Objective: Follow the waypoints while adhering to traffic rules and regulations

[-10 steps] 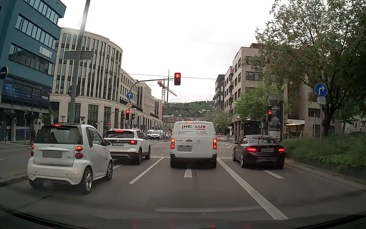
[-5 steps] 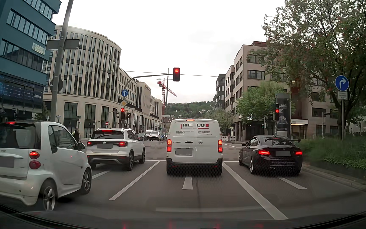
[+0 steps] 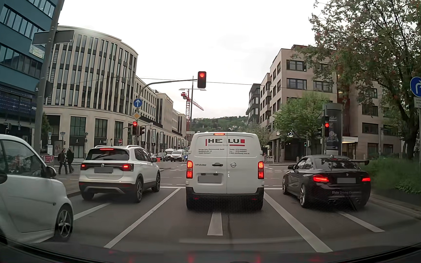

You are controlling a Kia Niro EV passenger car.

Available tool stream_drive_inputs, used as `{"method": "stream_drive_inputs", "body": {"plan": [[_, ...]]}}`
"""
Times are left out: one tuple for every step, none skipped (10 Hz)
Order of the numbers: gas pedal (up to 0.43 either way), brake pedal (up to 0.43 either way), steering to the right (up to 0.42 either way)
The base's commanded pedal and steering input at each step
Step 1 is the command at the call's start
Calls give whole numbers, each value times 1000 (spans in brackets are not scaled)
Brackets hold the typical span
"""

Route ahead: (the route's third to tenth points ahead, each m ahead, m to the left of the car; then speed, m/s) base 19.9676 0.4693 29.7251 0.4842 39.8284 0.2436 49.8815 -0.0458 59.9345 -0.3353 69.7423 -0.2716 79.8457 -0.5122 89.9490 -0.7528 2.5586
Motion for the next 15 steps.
{"method": "stream_drive_inputs", "body": {"plan": [[0, 207, 0], [0, 213, 0], [0, 213, 0], [0, 220, 0], [0, 220, 0], [0, 220, 0], [0, 220, 0], [0, 220, 0], [0, 220, 0], [0, 220, 0], [0, 226, 0], [0, 226, 0], [0, 226, 0], [0, 226, 0], [0, 226, 0]]}}
